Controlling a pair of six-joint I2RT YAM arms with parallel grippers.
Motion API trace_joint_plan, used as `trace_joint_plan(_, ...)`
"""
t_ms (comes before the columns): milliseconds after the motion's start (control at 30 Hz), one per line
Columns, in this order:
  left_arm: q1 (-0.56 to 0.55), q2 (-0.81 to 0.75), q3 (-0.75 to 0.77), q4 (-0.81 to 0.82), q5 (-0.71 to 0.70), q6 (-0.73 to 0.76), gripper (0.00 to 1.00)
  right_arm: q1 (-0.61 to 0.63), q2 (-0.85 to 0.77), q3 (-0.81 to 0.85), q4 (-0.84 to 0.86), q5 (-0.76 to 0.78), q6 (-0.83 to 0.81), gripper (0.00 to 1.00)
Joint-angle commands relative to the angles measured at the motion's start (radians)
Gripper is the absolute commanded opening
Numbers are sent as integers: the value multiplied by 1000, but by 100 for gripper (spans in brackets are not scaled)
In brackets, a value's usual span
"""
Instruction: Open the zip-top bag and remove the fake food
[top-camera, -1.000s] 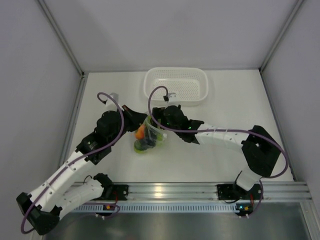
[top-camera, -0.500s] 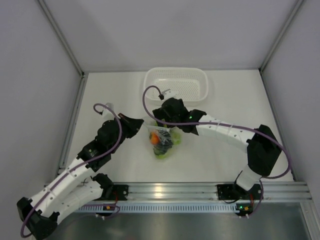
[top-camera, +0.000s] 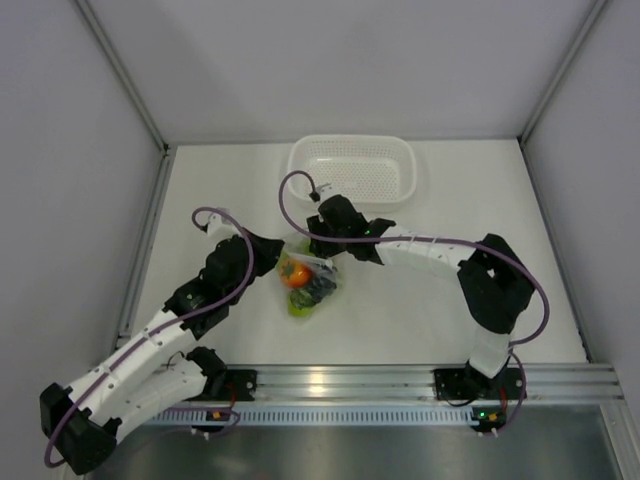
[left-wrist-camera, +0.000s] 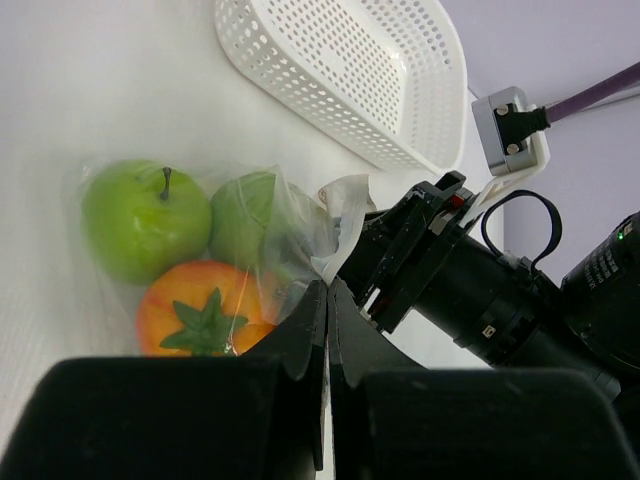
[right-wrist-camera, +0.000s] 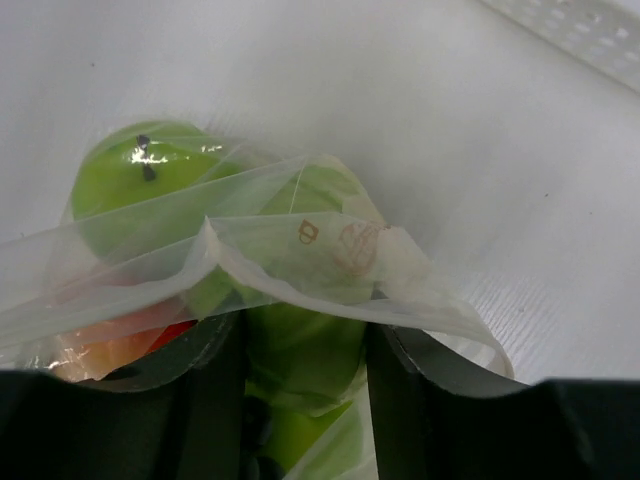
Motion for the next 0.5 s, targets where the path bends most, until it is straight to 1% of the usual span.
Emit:
trace_joint_plan(0, 4, -12, 3, 78, -54, 18, 0, -37, 35, -80, -35, -18, 9, 36)
trace_joint_plan(33, 4, -15, 1, 78, -55, 17, 0, -44, 29, -91, -11, -44, 14, 33)
trace_joint_plan(167, 4, -30, -6, 78, -66, 22, 0, -57, 15, -131, 25, -56, 26, 15)
trace_joint_plan(200, 4, -32, -9, 78, -67, 23, 0, -59, 15, -136, 32, -59, 28, 0)
trace_joint_plan(300, 4, -38, -8, 78, -72, 32, 0, -62, 10, -149, 54, -73, 34, 0)
trace_joint_plan(467, 4, -19, 20, 76, -64, 86, 0, -57, -73, -217, 134, -111, 41, 0)
